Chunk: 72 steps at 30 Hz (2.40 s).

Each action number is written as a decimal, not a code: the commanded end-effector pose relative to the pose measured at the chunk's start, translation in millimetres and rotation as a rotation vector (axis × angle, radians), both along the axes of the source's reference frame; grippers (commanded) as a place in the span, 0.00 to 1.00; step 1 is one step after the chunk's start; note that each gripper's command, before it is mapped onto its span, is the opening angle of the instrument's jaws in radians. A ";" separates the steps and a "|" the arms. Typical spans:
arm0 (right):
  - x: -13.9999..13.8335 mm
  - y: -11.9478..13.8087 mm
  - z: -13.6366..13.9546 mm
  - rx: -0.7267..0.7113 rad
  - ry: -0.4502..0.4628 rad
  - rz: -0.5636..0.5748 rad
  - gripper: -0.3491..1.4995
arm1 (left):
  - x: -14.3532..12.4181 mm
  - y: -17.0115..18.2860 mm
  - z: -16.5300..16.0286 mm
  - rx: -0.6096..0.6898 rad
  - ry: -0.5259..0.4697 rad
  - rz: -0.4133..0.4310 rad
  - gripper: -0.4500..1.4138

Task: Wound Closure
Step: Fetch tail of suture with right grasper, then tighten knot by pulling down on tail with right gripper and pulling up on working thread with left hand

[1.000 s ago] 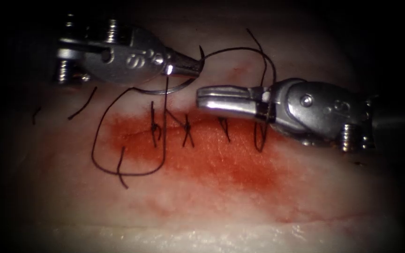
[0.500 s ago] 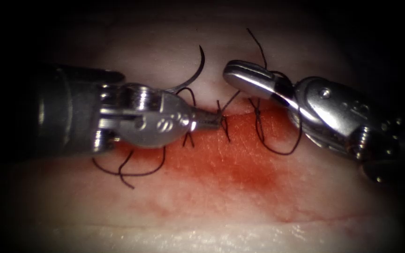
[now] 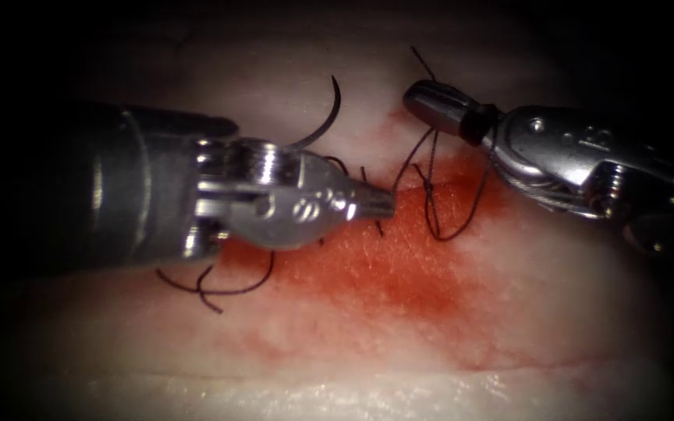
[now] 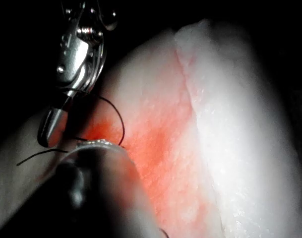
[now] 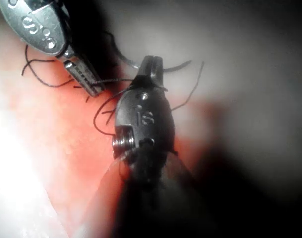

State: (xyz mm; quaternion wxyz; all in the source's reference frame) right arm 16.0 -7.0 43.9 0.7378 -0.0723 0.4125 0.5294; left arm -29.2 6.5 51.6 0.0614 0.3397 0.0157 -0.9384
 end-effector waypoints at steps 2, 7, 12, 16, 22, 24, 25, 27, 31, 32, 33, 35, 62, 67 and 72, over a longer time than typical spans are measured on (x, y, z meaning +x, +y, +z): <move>0.7 0.7 1.0 0.050 -0.019 0.023 0.40 | -0.6 0.5 0.8 -0.001 0.000 -0.001 0.00; 0.5 2.1 2.1 0.121 -0.081 0.043 0.55 | -0.8 1.0 1.3 -0.001 0.001 -0.004 0.00; 0.7 3.1 3.7 0.172 -0.106 0.056 0.66 | -0.8 1.2 1.5 0.002 0.002 -0.010 0.00; 0.8 3.1 5.5 0.239 -0.106 0.051 0.76 | -0.9 1.2 1.6 0.001 0.002 -0.011 0.00; 1.0 2.4 7.4 0.284 -0.137 0.019 0.68 | -1.0 0.9 1.7 0.002 0.005 -0.015 0.00; 1.1 2.6 8.0 0.303 -0.143 0.014 0.64 | -1.0 0.8 1.8 0.001 0.003 -0.013 0.00; 1.1 2.6 8.0 0.303 -0.143 0.014 0.64 | -1.0 0.8 1.8 0.001 0.003 -0.013 0.00; 1.1 2.8 8.3 0.311 -0.151 0.019 0.58 | -0.9 0.7 1.8 0.001 0.003 -0.013 0.00; 1.1 2.8 8.2 0.324 -0.159 0.020 0.00 | -0.8 0.8 1.8 0.002 0.001 -0.012 0.00; 1.1 2.7 8.0 0.326 -0.153 0.019 0.00 | -0.6 1.0 1.8 0.003 0.000 -0.011 0.00; 1.1 2.5 7.8 0.315 -0.150 0.016 0.00 | -0.5 1.1 1.7 0.008 -0.001 -0.015 0.00; 1.2 2.2 7.5 0.290 -0.130 0.008 0.00 | -0.3 1.5 1.6 0.012 -0.003 -0.015 0.00; -0.1 -5.4 3.4 0.000 -0.023 -0.157 0.00 | 7.1 18.0 10.4 0.156 0.108 -0.276 0.00; -0.6 -6.9 2.7 -0.003 -0.024 -0.161 0.00 | 8.0 20.5 10.6 0.148 0.063 -0.341 0.00; -0.6 -8.5 2.3 -0.010 -0.023 -0.165 0.00 | 8.7 22.8 10.6 0.119 0.020 -0.406 0.00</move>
